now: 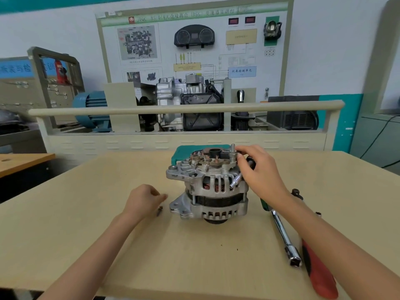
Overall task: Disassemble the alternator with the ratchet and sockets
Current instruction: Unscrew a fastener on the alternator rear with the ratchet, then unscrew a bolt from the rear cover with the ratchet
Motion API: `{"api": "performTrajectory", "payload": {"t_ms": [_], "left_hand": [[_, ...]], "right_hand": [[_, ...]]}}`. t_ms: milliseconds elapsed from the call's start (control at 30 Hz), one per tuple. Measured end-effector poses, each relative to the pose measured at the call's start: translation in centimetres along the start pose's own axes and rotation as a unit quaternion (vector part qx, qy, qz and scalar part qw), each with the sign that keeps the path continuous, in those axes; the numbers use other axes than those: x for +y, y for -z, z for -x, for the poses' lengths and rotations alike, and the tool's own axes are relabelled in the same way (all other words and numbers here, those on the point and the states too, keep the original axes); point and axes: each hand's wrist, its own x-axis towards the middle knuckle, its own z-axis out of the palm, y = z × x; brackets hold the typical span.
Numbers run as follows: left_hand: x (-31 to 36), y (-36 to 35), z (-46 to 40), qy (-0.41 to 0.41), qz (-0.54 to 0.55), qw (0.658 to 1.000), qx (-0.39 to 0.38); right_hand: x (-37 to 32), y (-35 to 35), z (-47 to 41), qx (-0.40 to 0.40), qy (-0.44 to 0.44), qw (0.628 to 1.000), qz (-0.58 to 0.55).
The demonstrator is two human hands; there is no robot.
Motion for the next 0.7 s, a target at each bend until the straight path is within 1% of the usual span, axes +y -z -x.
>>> {"api": "performTrajectory", "payload": {"t_ms": [33, 67, 100, 133, 167, 233, 300, 367, 467, 567, 633, 700], "left_hand": [[0.7, 0.4, 0.0, -0.023, 0.049, 0.998, 0.035], [1.7, 0.9, 0.1, -0.044, 0.127, 0.989, 0.059], [2.7, 1.5, 0.3, -0.058, 0.221, 0.972, 0.06], [3.9, 2.1, 0.5, -0.07, 0.302, 0.95, 0.036], [5.0, 2.5, 0.7, -0.082, 0.358, 0.93, -0.005], [6.3, 2.7, 1.1, -0.102, 0.423, 0.896, -0.083], [6.6, 2.6, 1.5, -0.097, 0.448, 0.882, -0.107], [6.2, 2.6, 1.8, -0.107, 0.433, 0.891, -0.089], [6.1, 2.5, 2.2, -0.145, 0.351, 0.924, -0.042], [6.9, 2.3, 3.3, -0.151, 0.278, 0.948, 0.012], [7.5, 2.3, 4.2, -0.153, 0.2, 0.966, 0.054], [8.2, 2.2, 5.3, -0.153, 0.115, 0.977, 0.089]], "right_hand": [[0.0, 0.1, -0.1, -0.002, -0.003, 1.0, 0.0], [0.1, 0.1, -0.1, -0.003, -0.006, 1.0, -0.001], [0.2, 0.2, -0.2, -0.005, -0.006, 1.0, -0.002], [0.2, 0.3, -0.3, -0.008, -0.006, 1.0, -0.002], [0.3, 0.3, -0.4, -0.013, -0.004, 1.0, -0.001], [0.4, 0.5, -0.5, -0.023, -0.003, 1.0, -0.003], [0.4, 0.6, -0.6, -0.021, -0.004, 1.0, -0.004], [0.5, 0.7, -0.6, 0.009, -0.008, 1.0, -0.009], [0.3, 1.2, -1.0, 0.096, -0.021, 0.994, -0.048], [-0.3, 1.8, -2.1, 0.161, -0.035, 0.985, -0.052], [-0.9, 2.2, -2.9, 0.171, -0.026, 0.985, -0.027], [-1.6, 2.2, -3.6, 0.149, -0.006, 0.989, 0.005]]}}
